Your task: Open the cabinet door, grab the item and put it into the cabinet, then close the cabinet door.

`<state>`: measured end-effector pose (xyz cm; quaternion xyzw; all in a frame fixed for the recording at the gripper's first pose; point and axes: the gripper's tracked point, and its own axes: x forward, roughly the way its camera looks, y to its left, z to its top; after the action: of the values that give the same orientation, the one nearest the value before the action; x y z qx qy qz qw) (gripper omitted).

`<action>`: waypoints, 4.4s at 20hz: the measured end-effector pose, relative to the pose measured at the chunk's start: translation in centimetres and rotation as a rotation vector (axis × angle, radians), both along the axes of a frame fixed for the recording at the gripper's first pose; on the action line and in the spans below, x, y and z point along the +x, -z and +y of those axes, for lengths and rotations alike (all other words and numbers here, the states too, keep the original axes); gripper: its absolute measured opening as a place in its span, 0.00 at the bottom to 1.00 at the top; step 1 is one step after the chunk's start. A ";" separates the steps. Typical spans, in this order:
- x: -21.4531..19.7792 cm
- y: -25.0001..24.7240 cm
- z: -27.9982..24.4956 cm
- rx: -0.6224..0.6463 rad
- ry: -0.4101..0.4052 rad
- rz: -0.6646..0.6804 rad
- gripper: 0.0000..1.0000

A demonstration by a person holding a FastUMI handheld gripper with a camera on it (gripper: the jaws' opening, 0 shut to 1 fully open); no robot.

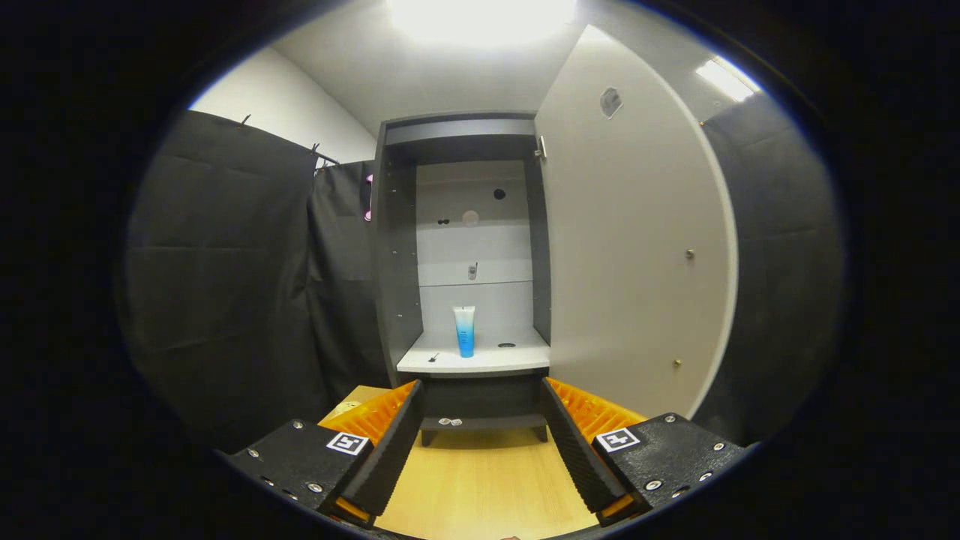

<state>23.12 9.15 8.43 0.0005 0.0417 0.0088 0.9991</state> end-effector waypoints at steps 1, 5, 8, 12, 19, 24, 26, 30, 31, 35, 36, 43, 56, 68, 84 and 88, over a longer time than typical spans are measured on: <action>-0.8 0.0 -0.7 -0.004 0.010 -0.003 0.94; -3.4 -0.5 -4.2 -0.045 0.067 -0.011 0.94; -5.1 -1.4 -7.1 -0.070 0.125 -0.025 0.94; -6.2 -2.6 -11.1 -0.057 0.191 -0.040 0.94; -8.1 -4.9 -21.2 -0.022 0.419 -0.091 0.94; -7.3 -6.1 -27.6 -0.014 0.569 -0.122 0.94; -6.1 -6.2 -30.0 -0.013 0.617 -0.125 0.94; -3.4 -6.5 -33.7 -0.007 0.706 -0.138 0.93; -2.5 -6.1 -34.3 -0.013 0.718 -0.134 0.94; 0.8 -4.4 -34.9 -0.030 0.739 -0.086 0.94; 1.3 -4.2 -34.9 -0.033 0.736 -0.075 0.94; 4.8 -2.9 -31.4 -0.066 0.662 -0.013 0.93; 4.0 -2.4 -26.3 -0.024 0.600 -0.011 0.87; 7.7 -2.2 -15.5 -0.068 0.387 -0.004 0.87; 13.1 -1.1 -3.0 -0.072 0.145 0.016 0.91; 14.6 -0.4 -0.3 -0.050 0.094 0.011 0.92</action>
<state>37.68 8.86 8.85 -0.0223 0.0474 -0.0391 0.9979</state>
